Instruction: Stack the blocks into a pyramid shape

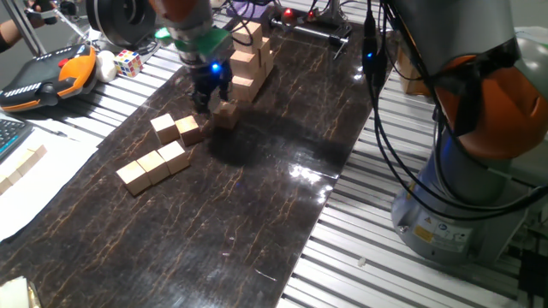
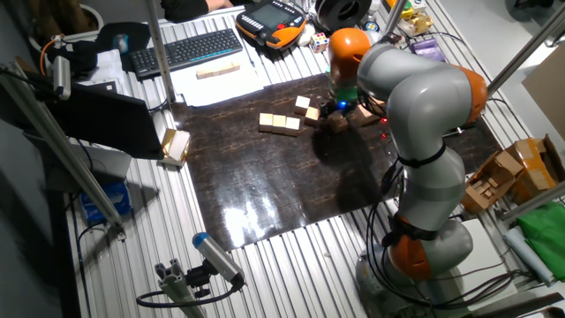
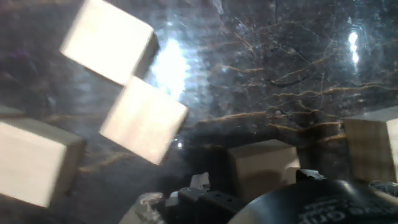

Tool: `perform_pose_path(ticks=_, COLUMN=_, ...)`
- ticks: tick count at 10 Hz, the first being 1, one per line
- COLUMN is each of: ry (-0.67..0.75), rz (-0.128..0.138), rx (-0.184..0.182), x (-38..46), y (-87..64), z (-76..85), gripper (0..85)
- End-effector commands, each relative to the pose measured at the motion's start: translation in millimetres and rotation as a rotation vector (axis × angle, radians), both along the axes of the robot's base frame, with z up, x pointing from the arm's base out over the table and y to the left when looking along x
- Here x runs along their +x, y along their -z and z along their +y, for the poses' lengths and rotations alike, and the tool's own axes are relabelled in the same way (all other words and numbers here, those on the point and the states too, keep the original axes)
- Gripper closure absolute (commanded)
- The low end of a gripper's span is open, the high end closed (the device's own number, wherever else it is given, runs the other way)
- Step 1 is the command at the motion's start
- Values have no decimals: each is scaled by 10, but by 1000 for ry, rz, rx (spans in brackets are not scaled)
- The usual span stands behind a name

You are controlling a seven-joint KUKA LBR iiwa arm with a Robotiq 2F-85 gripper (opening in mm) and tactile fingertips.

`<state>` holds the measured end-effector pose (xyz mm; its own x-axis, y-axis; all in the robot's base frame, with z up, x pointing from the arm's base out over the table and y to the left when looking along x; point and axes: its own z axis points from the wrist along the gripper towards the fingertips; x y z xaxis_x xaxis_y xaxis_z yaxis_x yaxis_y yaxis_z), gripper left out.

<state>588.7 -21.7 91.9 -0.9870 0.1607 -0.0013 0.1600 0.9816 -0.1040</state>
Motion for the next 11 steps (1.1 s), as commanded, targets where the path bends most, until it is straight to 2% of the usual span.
perform_pose_path(ticks=1, ry=53, rz=-5, rx=-1, x=14, y=-37, z=108, gripper=133)
perform_pose_path(ticks=4, ry=156, rz=-43, rx=-20, x=96, y=-11, z=339, gripper=87)
perform_pose_path(ticks=5, ry=174, rz=-58, rx=-30, x=126, y=21, z=378, gripper=70)
perform_pose_path(ticks=7, ry=218, rz=-64, rx=-6, x=200, y=65, z=399, gripper=53)
perform_pose_path(ticks=9, ry=300, rz=-101, rx=-26, x=275, y=61, z=506, gripper=43)
perform_pose_path(ticks=10, ry=305, rz=-108, rx=-44, x=303, y=79, z=531, gripper=33)
perform_pose_path(ticks=11, ry=308, rz=-100, rx=-36, x=322, y=116, z=525, gripper=20)
